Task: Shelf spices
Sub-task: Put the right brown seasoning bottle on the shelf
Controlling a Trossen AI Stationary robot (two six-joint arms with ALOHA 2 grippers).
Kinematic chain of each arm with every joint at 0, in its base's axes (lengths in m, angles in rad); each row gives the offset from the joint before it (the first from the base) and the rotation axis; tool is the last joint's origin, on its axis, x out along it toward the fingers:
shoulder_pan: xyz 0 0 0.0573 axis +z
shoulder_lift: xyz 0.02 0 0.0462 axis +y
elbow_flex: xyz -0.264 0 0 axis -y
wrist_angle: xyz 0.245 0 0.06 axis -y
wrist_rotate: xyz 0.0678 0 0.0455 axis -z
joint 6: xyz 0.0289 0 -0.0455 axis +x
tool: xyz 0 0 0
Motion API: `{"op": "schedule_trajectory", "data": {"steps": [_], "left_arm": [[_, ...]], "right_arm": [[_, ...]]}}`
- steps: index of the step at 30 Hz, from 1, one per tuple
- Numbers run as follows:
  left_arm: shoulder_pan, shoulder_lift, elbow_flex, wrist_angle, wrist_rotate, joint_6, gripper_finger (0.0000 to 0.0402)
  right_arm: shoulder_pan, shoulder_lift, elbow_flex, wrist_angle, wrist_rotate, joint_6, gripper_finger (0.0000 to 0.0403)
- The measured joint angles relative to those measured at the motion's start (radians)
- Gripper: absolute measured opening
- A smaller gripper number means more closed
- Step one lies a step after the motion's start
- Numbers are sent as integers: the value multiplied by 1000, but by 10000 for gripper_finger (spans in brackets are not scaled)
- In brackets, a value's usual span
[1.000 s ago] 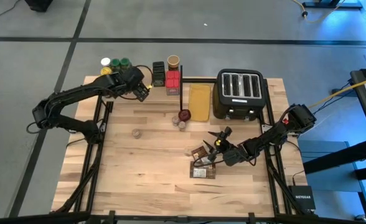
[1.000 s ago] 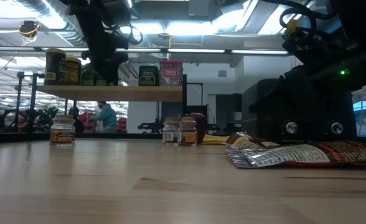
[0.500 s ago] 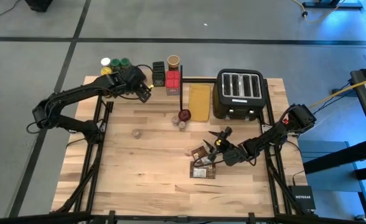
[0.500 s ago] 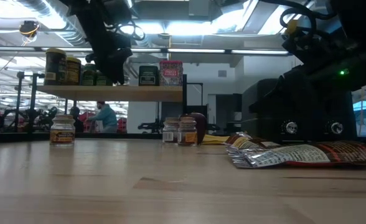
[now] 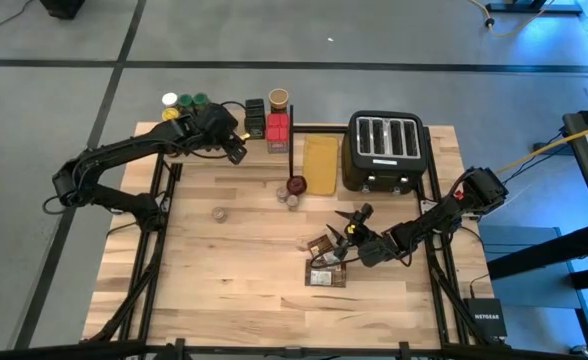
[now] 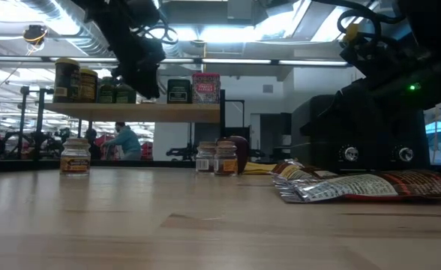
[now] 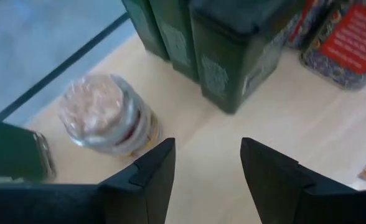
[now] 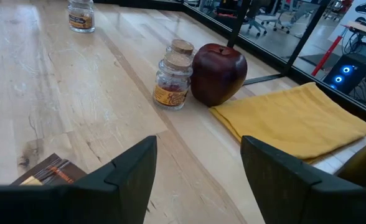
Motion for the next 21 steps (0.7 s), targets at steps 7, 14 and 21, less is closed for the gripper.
{"op": "schedule_trajectory", "data": {"steps": [7,14,21], "left_arm": [[21,10,0,60,-81,0,175],[51,19,0,54,-122,4,175],[68,23,0,50,-132,-1,175]], "right_arm": [[0,0,0,0,-8,0,237],[0,0,0,2,-8,0,237],[0,0,0,0,-8,0,237]]}}
